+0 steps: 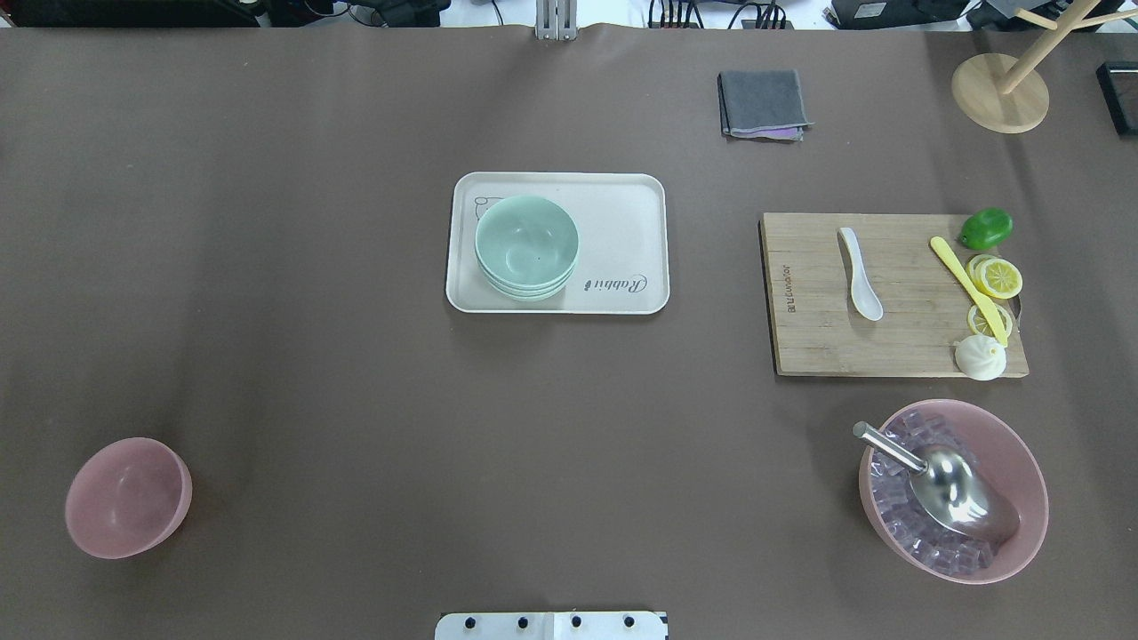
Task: Stack pink bowl on green and place spoon
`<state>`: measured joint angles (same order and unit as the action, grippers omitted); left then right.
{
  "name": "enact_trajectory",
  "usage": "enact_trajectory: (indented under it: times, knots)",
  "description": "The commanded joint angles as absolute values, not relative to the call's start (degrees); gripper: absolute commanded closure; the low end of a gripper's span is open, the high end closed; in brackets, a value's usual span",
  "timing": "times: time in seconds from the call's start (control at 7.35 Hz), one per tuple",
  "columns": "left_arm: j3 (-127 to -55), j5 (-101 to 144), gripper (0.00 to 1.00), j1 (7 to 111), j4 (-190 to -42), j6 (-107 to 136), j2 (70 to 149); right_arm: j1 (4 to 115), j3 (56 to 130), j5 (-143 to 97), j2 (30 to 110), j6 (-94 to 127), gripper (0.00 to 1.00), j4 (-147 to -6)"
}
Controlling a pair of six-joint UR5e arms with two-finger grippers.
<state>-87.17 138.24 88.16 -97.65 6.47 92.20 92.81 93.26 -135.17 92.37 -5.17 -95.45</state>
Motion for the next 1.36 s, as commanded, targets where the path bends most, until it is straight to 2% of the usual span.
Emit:
enact_trajectory:
  times: [0.0, 0.82, 1.23]
  knots:
    - [-87.19, 138.16, 0.02, 88.15, -97.65, 6.42, 92.2, 92.81, 93.51, -135.18, 92.37, -5.19, 0.0, -95.45]
    - [-87.8, 138.16, 0.02, 88.15, -97.56, 6.5, 92.46, 92.81, 93.69, -135.18, 92.29, -5.19, 0.0, -95.36]
    - [-94.91, 137.55, 0.02, 84.84, -97.73, 6.42, 92.54, 92.81, 93.69, -135.35, 91.58, -5.19, 0.0, -95.36]
